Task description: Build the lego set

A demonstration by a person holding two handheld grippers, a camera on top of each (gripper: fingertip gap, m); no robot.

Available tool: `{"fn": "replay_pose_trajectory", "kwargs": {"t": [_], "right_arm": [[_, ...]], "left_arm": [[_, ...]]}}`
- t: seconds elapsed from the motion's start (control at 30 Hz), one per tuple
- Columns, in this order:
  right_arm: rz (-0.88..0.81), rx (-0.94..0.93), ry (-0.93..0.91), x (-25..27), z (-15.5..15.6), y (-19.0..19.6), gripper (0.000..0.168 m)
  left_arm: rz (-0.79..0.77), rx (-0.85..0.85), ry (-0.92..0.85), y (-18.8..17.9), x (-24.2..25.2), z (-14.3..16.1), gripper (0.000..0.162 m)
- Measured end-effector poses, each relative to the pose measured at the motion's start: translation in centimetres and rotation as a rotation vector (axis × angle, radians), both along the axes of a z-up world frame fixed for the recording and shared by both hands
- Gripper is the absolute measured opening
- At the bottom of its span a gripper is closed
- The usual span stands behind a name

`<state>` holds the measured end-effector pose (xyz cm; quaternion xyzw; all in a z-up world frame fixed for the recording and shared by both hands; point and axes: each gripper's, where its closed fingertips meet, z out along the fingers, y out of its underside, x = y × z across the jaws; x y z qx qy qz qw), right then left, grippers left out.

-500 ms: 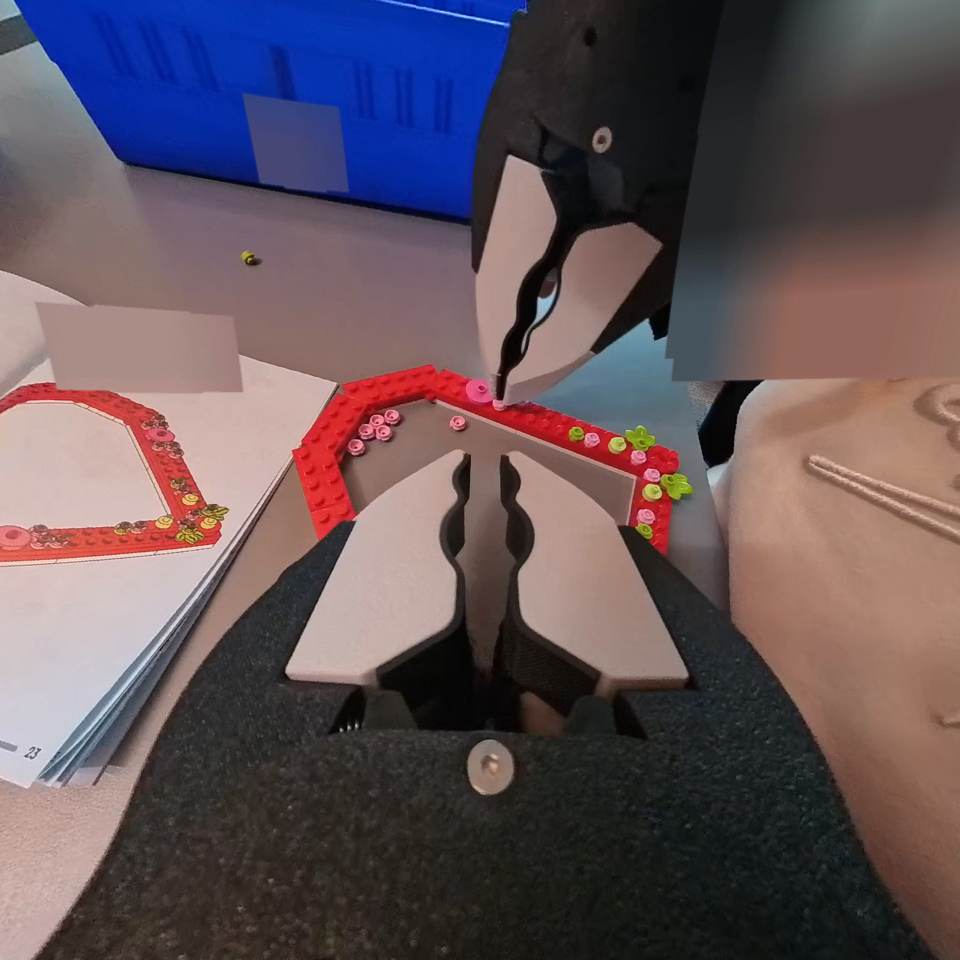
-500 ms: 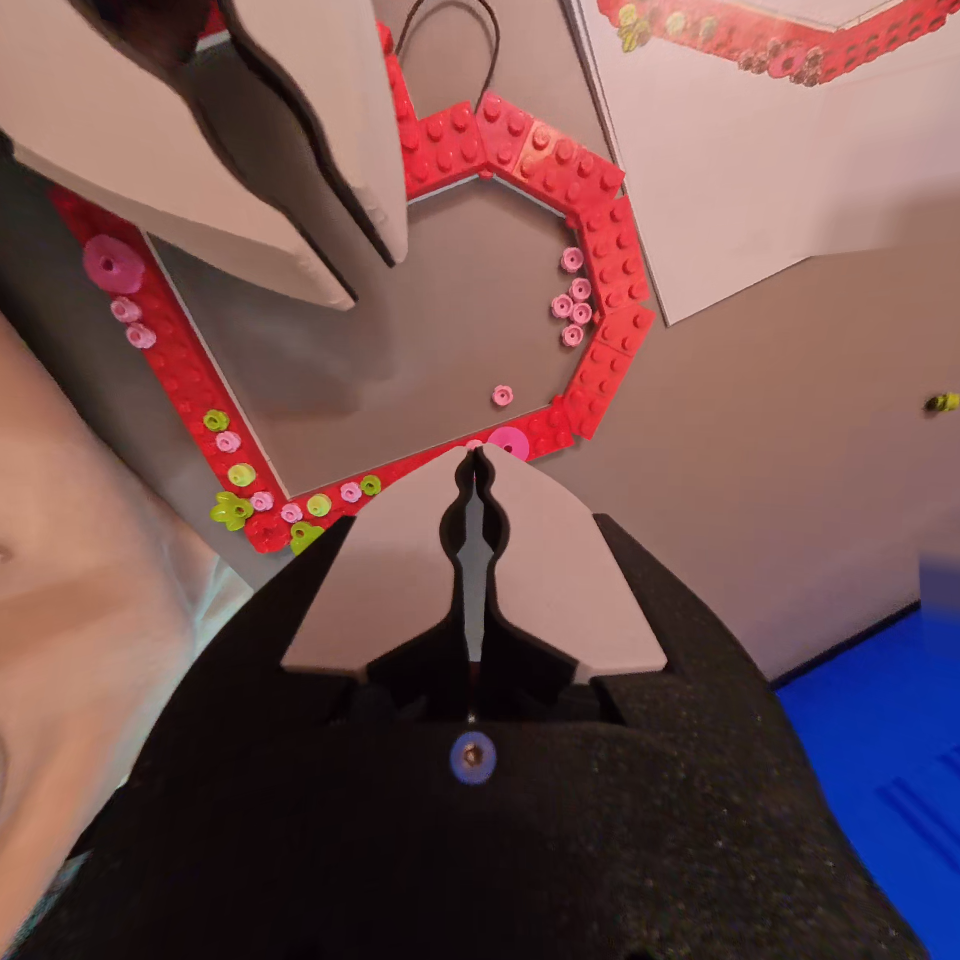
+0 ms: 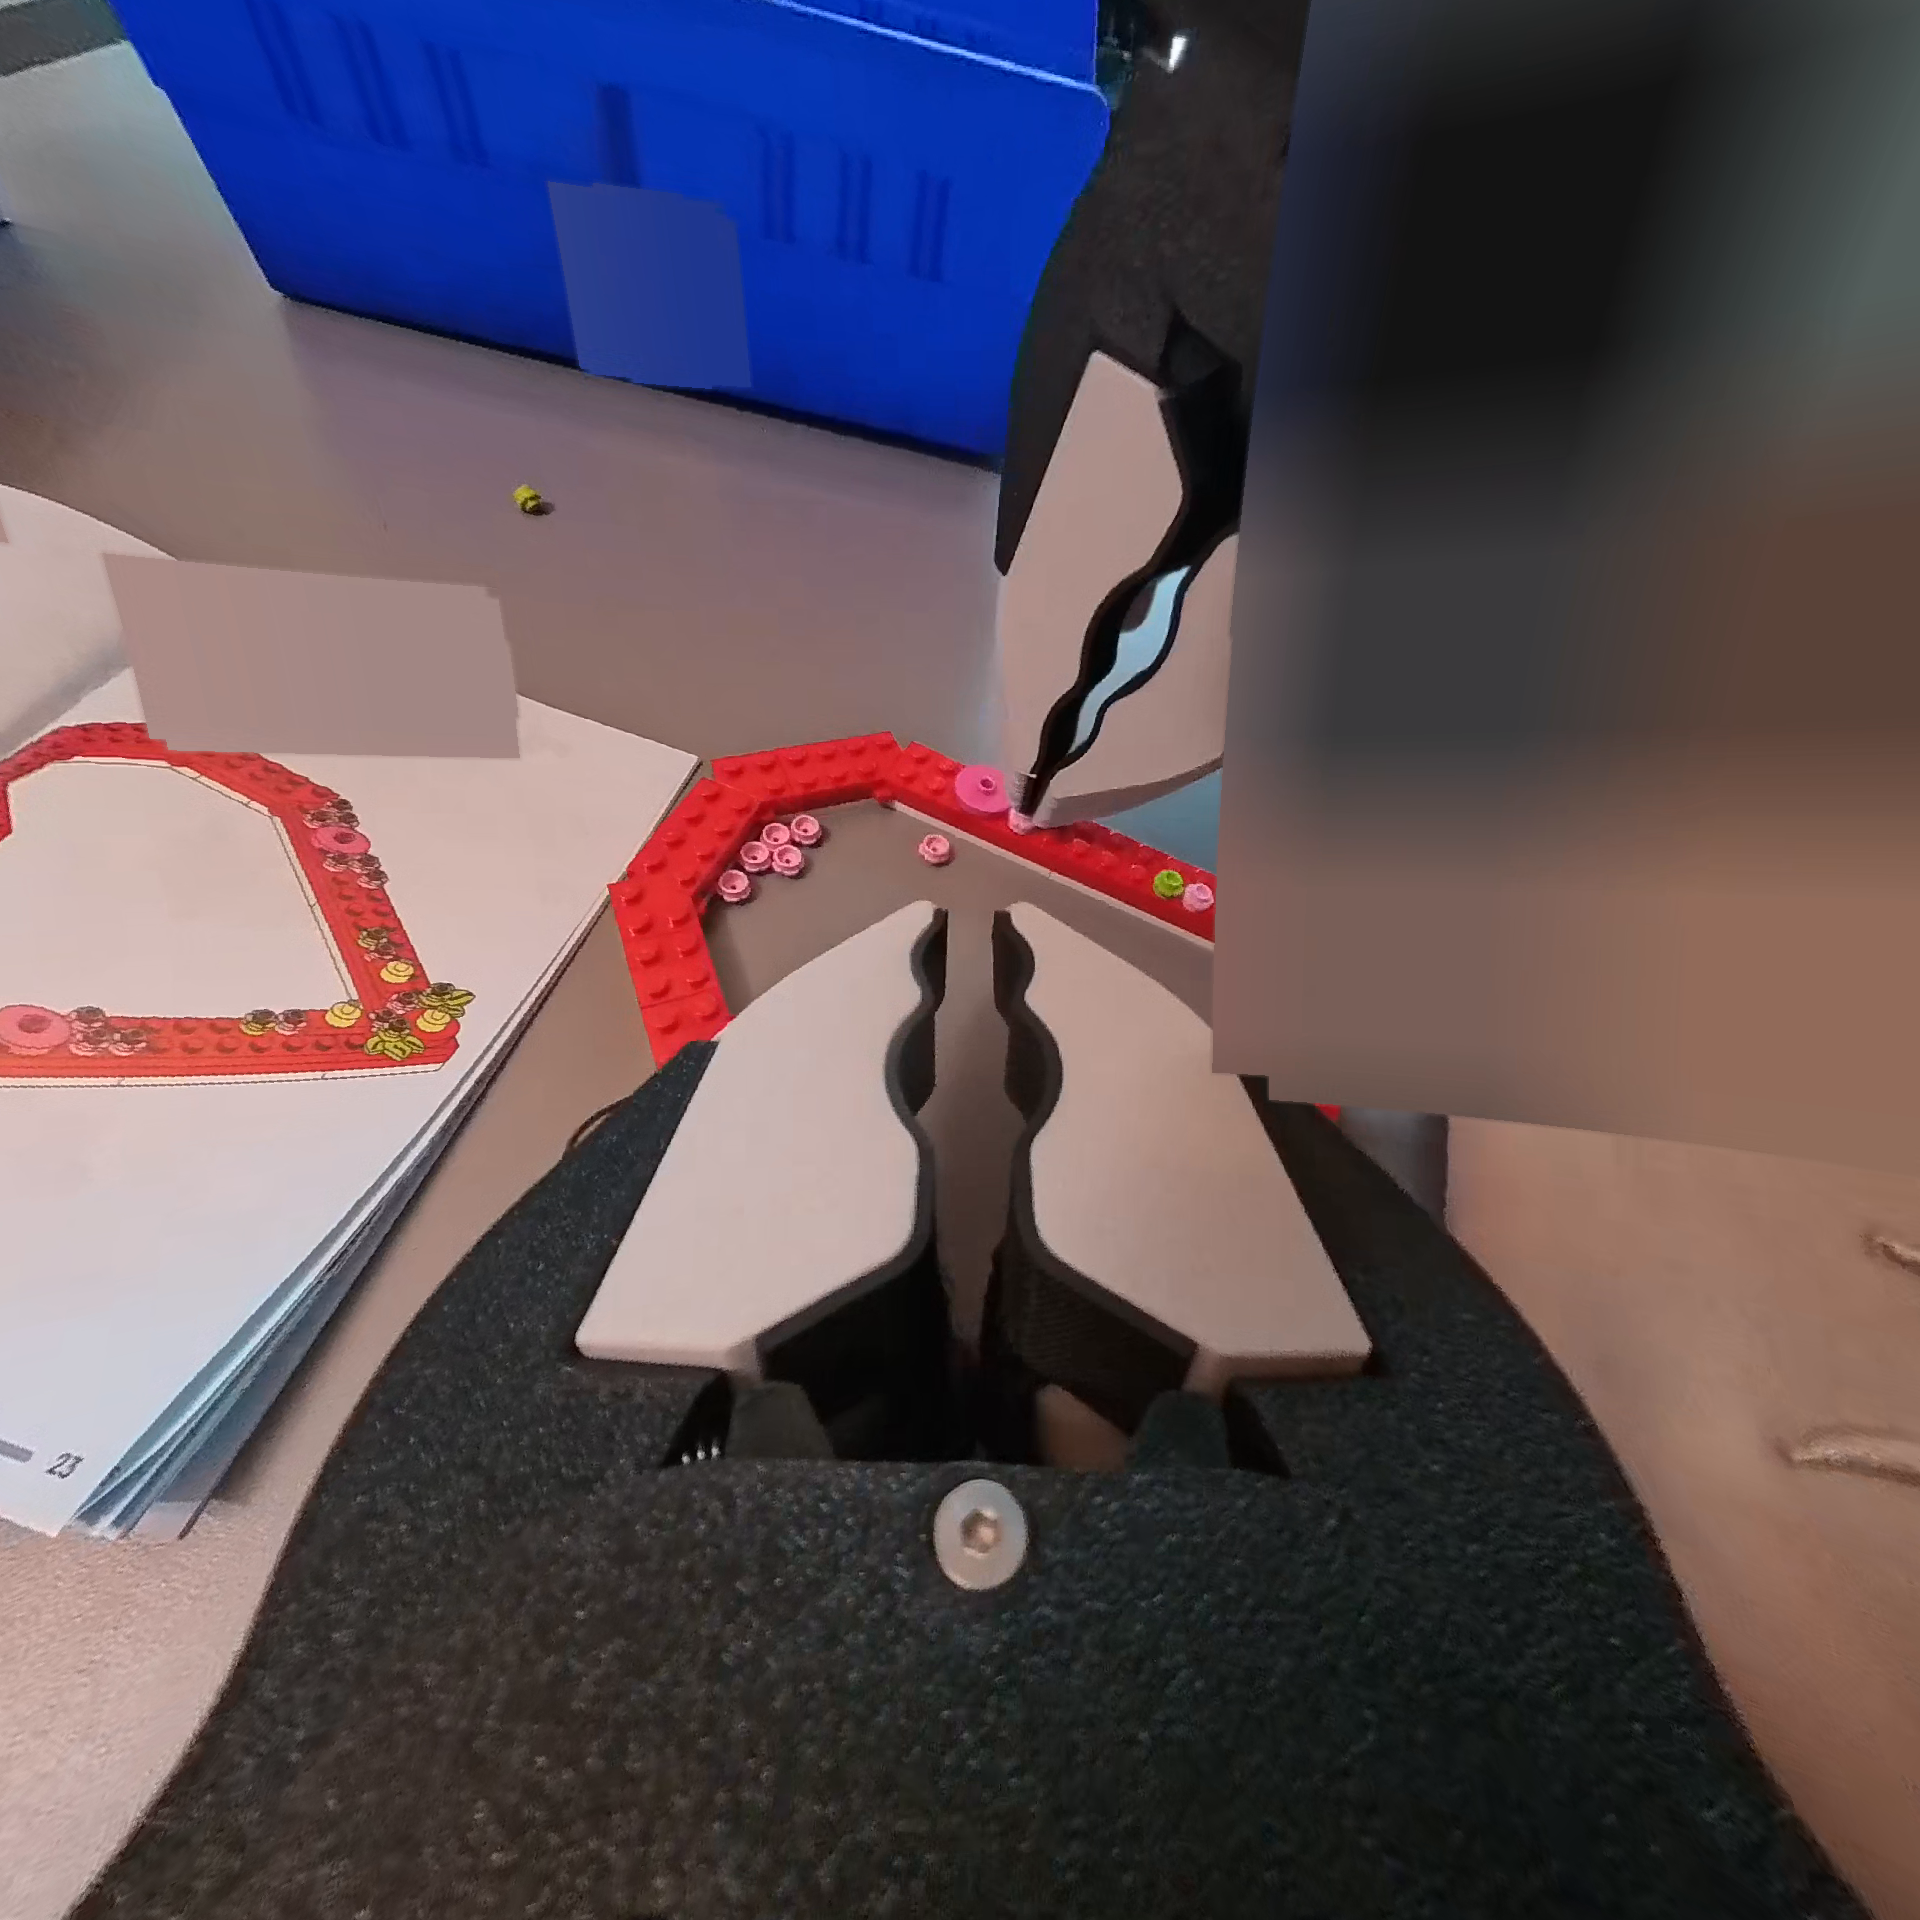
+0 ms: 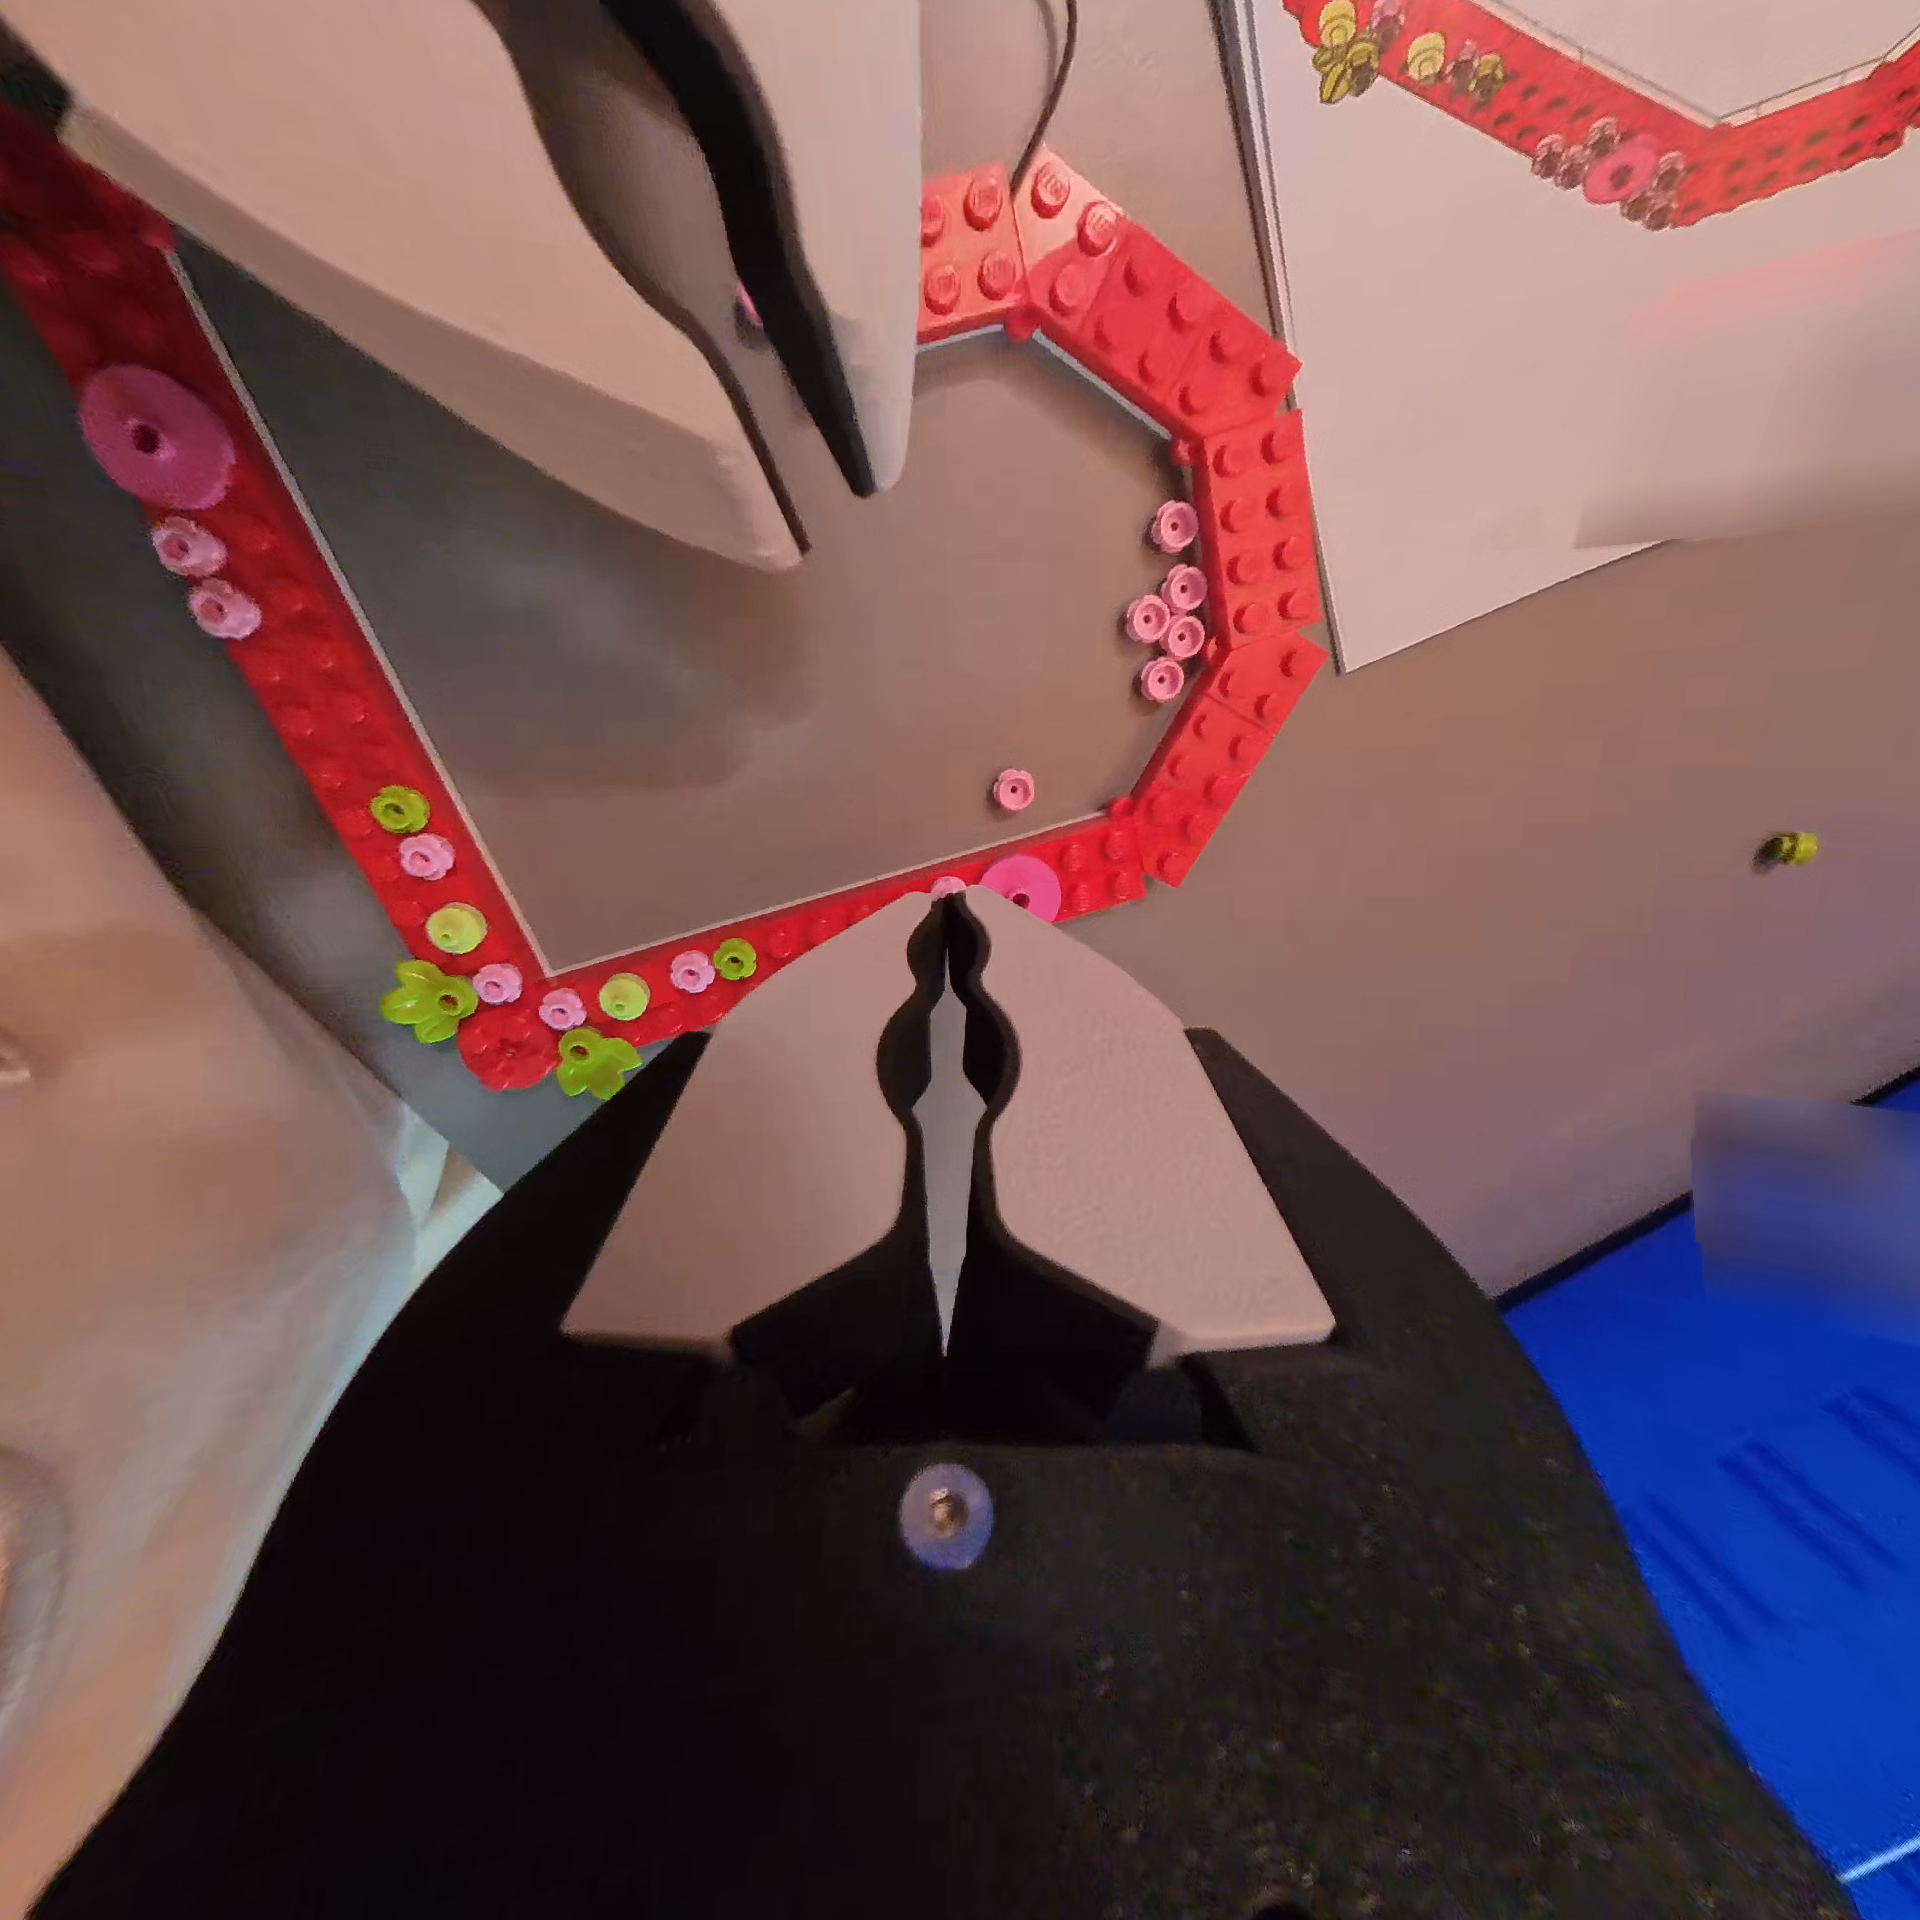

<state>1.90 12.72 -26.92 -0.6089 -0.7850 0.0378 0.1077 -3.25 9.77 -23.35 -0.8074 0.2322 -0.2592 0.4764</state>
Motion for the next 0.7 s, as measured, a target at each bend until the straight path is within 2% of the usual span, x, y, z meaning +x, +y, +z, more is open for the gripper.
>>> {"fn": "replay_pose_trajectory", "kwargs": {"t": [0.23,0.5,0.7], "right_arm": [[-0.029,-0.027,0.032,-0.1,0.0,-0.1,0.001],[-0.068,-0.1,0.175,-0.3,0.1,-0.2,0.0],[-0.122,-0.129,0.318,-0.3,1.9,1.0,0.0]], "left_arm": [[0.05,0.054,-0.065,0.3,-0.7,1.3,0.007],[0.239,0.235,-0.209,0.8,-4.6,5.8,0.007],[0.284,0.273,-0.142,0.4,-5.7,6.2,0.007]]}}
